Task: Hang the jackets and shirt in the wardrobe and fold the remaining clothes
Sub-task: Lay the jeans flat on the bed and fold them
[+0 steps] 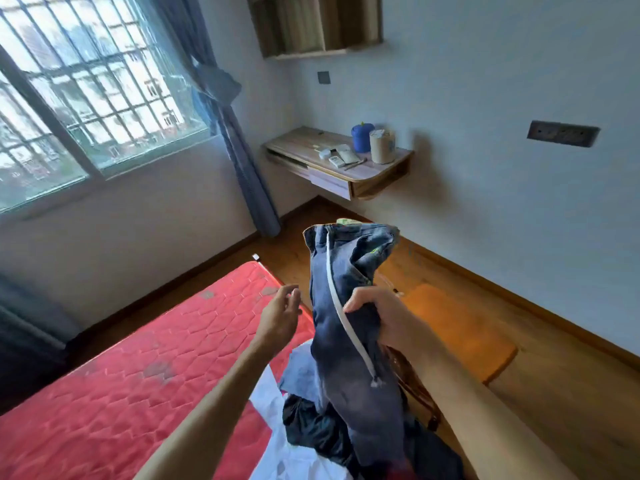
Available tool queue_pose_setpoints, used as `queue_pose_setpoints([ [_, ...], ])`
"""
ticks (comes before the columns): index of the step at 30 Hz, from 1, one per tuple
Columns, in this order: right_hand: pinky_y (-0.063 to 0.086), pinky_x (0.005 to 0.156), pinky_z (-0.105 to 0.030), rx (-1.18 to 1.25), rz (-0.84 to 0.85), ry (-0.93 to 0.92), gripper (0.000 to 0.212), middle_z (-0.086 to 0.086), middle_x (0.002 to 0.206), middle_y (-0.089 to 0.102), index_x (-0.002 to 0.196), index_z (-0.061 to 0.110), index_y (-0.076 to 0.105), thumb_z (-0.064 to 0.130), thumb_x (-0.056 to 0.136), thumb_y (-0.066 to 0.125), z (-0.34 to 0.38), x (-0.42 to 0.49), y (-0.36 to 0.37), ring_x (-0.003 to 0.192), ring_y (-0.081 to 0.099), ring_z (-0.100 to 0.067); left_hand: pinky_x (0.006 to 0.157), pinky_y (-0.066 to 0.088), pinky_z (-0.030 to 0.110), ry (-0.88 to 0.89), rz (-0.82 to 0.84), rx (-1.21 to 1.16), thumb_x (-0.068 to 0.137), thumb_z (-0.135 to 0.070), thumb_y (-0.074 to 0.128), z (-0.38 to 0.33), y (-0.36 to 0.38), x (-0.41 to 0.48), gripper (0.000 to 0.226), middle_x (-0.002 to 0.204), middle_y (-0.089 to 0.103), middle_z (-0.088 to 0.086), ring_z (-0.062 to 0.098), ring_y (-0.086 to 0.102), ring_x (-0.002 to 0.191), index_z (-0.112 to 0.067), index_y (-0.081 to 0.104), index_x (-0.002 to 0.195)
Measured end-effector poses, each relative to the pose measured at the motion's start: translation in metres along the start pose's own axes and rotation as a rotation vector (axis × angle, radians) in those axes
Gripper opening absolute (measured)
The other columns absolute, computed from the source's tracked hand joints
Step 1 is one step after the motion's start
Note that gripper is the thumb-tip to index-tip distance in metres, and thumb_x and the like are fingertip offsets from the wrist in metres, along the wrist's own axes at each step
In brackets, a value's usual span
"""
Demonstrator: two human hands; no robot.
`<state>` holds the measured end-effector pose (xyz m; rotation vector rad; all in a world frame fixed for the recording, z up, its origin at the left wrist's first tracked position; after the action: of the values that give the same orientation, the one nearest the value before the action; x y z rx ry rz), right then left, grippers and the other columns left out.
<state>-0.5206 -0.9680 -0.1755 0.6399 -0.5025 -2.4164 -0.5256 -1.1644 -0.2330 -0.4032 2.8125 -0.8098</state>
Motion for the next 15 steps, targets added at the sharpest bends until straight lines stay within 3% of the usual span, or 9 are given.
queue_pose_setpoints([
  [4, 0.048, 0.044, -0.019, -0.035, 0.15, -0.075, 0.022, -0.01, 0.055, 0.066, 0.052, 0.005, 0.069, -0.002, 0.06, 0.05, 0.007, -0.048, 0.086, 0.046, 0.063, -0.019, 0.11, 0.04, 0.05, -0.055, 0.091, -0.026, 0.101, -0.054, 0.032, 0.003, -0.07, -0.054, 0.06, 0.149, 0.047, 0.01, 0.029, 0.049, 0.133, -0.017, 0.038, 0.147],
  [7, 0.049, 0.044, -0.02, -0.085, 0.138, -0.138, 0.02, -0.011, 0.057, 0.066, 0.054, 0.005, 0.069, -0.002, 0.052, 0.05, 0.001, -0.085, 0.14, 0.047, 0.063, -0.021, 0.111, 0.036, 0.044, -0.038, 0.225, -0.059, 0.101, -0.061, 0.022, 0.001, -0.109, -0.112, 0.062, 0.157, 0.035, 0.0, 0.022, 0.037, 0.142, -0.029, 0.029, 0.153],
  [10, 0.048, 0.047, -0.022, -0.121, 0.144, -0.196, 0.016, -0.011, 0.057, 0.065, 0.052, 0.005, 0.067, 0.0, 0.05, 0.052, -0.013, -0.12, 0.19, 0.049, 0.061, -0.021, 0.113, 0.034, 0.055, -0.024, 0.271, -0.225, 0.089, -0.077, 0.024, 0.007, -0.147, -0.177, 0.043, 0.156, 0.036, -0.008, 0.021, 0.04, 0.14, -0.072, 0.034, 0.131],
  [11, 0.046, 0.044, -0.021, -0.11, 0.16, -0.226, 0.016, -0.01, 0.052, 0.063, 0.047, 0.005, 0.065, -0.001, 0.049, 0.05, -0.017, -0.133, 0.207, 0.046, 0.06, -0.02, 0.114, 0.031, 0.06, -0.025, 0.262, -0.28, 0.093, -0.075, 0.022, 0.01, -0.158, -0.197, 0.029, 0.155, 0.036, -0.011, 0.021, 0.039, 0.141, -0.082, 0.036, 0.116],
  [12, 0.044, 0.041, -0.019, -0.079, 0.175, -0.262, 0.016, -0.009, 0.047, 0.06, 0.041, 0.004, 0.062, 0.0, 0.049, 0.048, -0.02, -0.145, 0.222, 0.041, 0.058, -0.019, 0.115, 0.028, 0.061, -0.014, 0.234, -0.328, 0.099, -0.069, 0.018, 0.011, -0.17, -0.216, 0.027, 0.154, 0.036, -0.013, 0.02, 0.036, 0.143, -0.086, 0.037, 0.109],
  [13, 0.042, 0.039, -0.017, -0.041, 0.179, -0.294, 0.017, -0.008, 0.044, 0.058, 0.038, 0.004, 0.06, 0.001, 0.048, 0.047, -0.024, -0.154, 0.232, 0.039, 0.056, -0.019, 0.118, 0.023, 0.059, -0.01, 0.21, -0.356, 0.102, -0.062, 0.014, 0.012, -0.181, -0.236, 0.032, 0.155, 0.034, -0.013, 0.018, 0.032, 0.145, -0.083, 0.036, 0.114],
  [15, 0.047, 0.05, -0.021, 0.023, 0.21, -0.359, 0.01, -0.011, 0.053, 0.062, 0.05, 0.001, 0.063, 0.008, 0.045, 0.058, -0.027, -0.174, 0.26, 0.05, 0.06, -0.025, 0.119, 0.021, 0.048, -0.051, 0.165, -0.374, 0.106, -0.051, 0.011, 0.027, -0.196, -0.272, 0.04, 0.157, 0.033, -0.01, 0.017, 0.03, 0.146, -0.06, 0.028, 0.141],
])
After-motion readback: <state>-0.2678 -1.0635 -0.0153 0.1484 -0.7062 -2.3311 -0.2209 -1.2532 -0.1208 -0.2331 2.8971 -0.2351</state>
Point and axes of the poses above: each hand's wrist, its own x-axis towards the middle knuckle, its own y-axis out of the palm, z = x × y, the point moved 4 cm from there along x, towards the middle knuckle
